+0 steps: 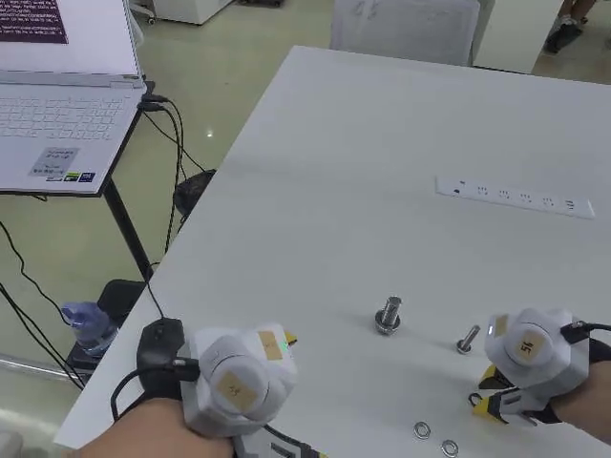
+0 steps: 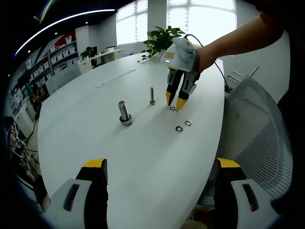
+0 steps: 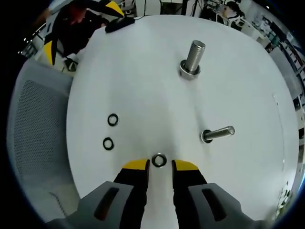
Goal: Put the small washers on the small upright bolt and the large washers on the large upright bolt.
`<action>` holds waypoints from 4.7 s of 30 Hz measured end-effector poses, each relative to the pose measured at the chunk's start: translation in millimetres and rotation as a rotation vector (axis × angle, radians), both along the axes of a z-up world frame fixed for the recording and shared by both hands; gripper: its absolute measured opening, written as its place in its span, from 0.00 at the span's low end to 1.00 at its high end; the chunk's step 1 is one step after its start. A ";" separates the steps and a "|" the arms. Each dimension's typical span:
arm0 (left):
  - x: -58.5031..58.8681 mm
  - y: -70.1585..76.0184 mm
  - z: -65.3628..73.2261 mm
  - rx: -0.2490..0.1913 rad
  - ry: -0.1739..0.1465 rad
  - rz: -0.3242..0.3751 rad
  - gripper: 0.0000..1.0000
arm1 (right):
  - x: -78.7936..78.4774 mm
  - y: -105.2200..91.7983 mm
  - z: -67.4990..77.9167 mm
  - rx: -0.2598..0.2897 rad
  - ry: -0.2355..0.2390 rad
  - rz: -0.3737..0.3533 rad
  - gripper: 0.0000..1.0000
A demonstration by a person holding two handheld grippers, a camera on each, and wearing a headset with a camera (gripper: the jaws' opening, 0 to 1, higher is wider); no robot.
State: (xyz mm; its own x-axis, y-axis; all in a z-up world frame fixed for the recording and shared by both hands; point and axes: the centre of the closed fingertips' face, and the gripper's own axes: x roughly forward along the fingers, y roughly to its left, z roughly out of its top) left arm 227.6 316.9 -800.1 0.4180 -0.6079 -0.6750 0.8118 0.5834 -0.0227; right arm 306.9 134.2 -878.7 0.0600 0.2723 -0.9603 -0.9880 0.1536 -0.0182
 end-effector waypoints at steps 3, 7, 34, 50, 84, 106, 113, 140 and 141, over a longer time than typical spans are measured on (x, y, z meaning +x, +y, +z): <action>-0.8 0.7 -0.4 0.003 0.000 -0.002 0.93 | 0.4 -0.1 -0.1 -0.005 0.001 -0.005 0.19; -1.9 1.3 -1.6 0.004 0.001 -0.002 0.92 | -1.0 0.6 -0.2 -0.017 0.004 -0.015 0.17; -7.1 -6.8 3.5 -0.009 -0.003 0.007 0.87 | 0.5 -0.4 1.6 -0.022 0.018 -0.090 0.13; -6.4 -8.5 6.8 -0.027 0.000 0.021 0.89 | 18.2 -24.3 36.1 -0.034 0.014 -0.117 0.13; -2.5 -9.2 4.0 -0.024 0.009 0.026 0.86 | 61.0 16.1 72.5 0.004 -0.017 -0.081 0.13; -2.6 -2.9 -2.9 -0.019 0.027 0.025 0.85 | 70.2 15.7 52.1 -0.035 -0.004 -0.050 0.13; -2.3 -3.5 -4.4 -0.023 0.028 0.022 0.85 | 71.9 16.1 43.4 -0.053 0.002 -0.036 0.13; 2.6 5.8 0.0 -0.024 0.016 0.041 0.83 | 62.5 18.1 18.3 -0.098 0.027 -0.017 0.13; 2.5 6.3 -0.2 -0.021 0.016 0.039 0.82 | 62.6 18.1 18.0 -0.098 0.027 -0.017 0.13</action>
State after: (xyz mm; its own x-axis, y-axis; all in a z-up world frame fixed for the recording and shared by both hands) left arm 230.1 323.2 -800.3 0.4309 -0.6056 -0.6690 0.7877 0.6142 -0.0486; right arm 369.6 152.3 -860.7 0.0379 0.1762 -0.9836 -0.9855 0.1695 -0.0076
